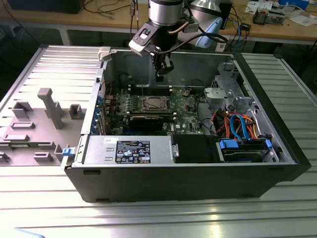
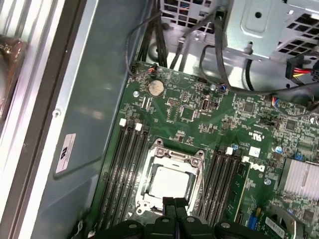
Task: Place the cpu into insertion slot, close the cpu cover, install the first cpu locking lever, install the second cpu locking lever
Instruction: 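Install the first cpu locking lever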
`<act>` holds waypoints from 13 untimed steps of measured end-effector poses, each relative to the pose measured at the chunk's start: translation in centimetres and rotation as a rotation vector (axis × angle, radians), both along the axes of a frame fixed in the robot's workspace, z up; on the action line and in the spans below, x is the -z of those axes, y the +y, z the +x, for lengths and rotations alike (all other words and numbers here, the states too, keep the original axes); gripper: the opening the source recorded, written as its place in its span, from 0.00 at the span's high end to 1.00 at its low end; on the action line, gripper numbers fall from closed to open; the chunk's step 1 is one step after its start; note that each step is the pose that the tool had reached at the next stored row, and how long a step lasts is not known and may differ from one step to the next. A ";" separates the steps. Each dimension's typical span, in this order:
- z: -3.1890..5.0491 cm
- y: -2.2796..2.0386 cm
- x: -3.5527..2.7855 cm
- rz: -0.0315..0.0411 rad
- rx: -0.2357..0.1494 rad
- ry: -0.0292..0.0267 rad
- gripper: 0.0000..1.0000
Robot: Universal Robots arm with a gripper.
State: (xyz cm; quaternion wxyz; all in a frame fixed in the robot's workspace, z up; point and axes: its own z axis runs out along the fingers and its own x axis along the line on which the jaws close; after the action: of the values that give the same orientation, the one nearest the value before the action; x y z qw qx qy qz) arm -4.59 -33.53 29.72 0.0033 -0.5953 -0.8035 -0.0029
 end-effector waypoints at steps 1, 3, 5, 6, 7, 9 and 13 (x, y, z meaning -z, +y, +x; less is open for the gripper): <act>0.00 0.00 0.06 0.0000 -0.027 0.0000 0.89; 0.00 0.00 0.10 -0.0001 -0.065 0.0001 0.89; 0.00 0.00 0.14 -0.0001 -0.109 0.0001 0.89; 0.00 0.00 0.15 -0.0001 -0.132 0.0001 0.89; 0.00 0.00 0.15 0.0000 -0.155 0.0000 0.89; 0.00 0.00 0.15 0.0000 -0.190 0.0001 0.89; 0.00 0.00 0.16 0.0000 -0.253 0.0000 0.89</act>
State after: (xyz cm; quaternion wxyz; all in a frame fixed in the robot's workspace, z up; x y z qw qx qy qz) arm -4.59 -33.53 29.57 0.0037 -0.4891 -0.8722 -0.0025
